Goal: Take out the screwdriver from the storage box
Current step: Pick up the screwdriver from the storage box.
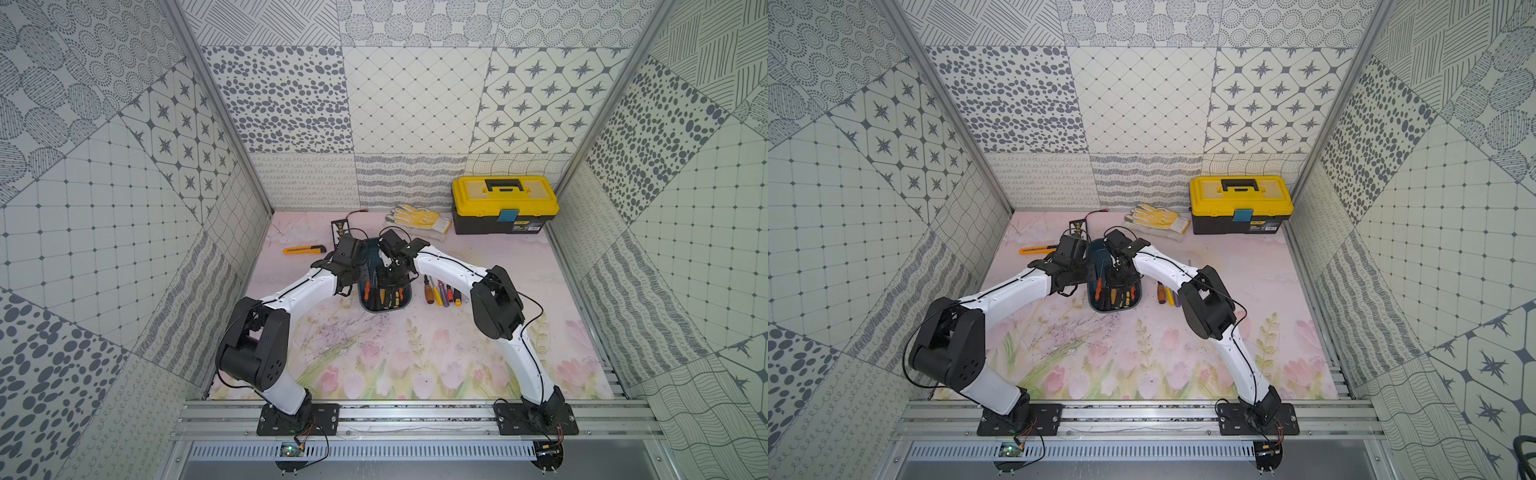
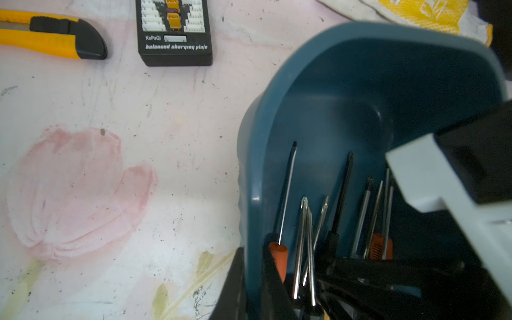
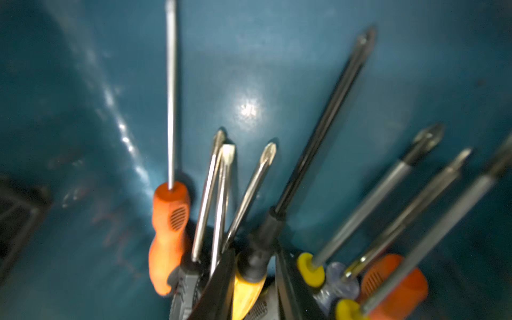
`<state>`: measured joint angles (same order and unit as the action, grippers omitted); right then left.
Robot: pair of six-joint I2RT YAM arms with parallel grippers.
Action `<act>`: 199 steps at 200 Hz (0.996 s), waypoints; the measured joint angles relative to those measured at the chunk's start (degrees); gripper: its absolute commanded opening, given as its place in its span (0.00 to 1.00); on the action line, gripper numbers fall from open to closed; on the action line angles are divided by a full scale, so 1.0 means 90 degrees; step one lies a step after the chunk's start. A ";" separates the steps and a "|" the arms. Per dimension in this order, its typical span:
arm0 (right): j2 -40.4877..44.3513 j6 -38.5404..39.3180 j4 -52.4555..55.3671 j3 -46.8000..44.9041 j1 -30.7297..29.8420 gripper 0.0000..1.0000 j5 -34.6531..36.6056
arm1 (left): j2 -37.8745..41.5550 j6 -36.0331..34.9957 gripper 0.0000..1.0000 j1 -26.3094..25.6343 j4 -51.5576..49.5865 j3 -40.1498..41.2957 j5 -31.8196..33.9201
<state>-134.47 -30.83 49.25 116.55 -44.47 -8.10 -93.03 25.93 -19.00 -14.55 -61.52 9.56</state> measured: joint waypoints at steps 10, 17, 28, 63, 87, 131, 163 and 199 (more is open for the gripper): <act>-0.0068 0.0049 0.0151 0.0165 -0.0039 0.29 0.0158 | 0.0000 0.0002 0.00 0.0000 0.0015 0.0000 -0.0002; -0.0102 0.0085 0.0216 0.0245 -0.0068 0.29 0.0274 | 0.0000 0.0002 0.00 0.0000 0.0029 0.0000 -0.0007; -0.0136 0.0134 0.0279 0.0313 -0.0102 0.27 0.0403 | 0.0000 0.0005 0.00 0.0000 0.0029 0.0000 -0.0019; -0.0182 0.0160 0.0316 0.0396 -0.0124 0.15 0.0457 | 0.0000 0.0053 0.00 -0.0002 0.0024 0.0000 -0.0049; -0.0185 0.0197 0.0306 0.0410 -0.0124 0.05 0.0384 | 0.0000 0.0090 0.00 -0.0002 0.0032 0.0000 -0.0056; -0.0015 0.0158 -0.0032 0.0080 -0.0109 0.00 0.0287 | -0.0002 0.0097 0.00 0.0005 0.0027 0.0005 -0.0039; 0.0168 0.0107 -0.0299 -0.0228 -0.0102 0.00 0.0287 | -0.0002 0.0097 0.00 0.0017 0.0073 0.0019 -0.0039; 0.0408 0.0063 -0.0602 -0.0571 -0.0097 0.00 0.0321 | -0.0002 0.0097 0.00 0.0053 0.0119 0.0036 -0.0058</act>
<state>-130.80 -30.26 43.83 111.42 -45.34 -5.21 -93.06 26.81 -18.52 -13.47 -61.19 9.04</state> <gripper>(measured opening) 0.168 0.118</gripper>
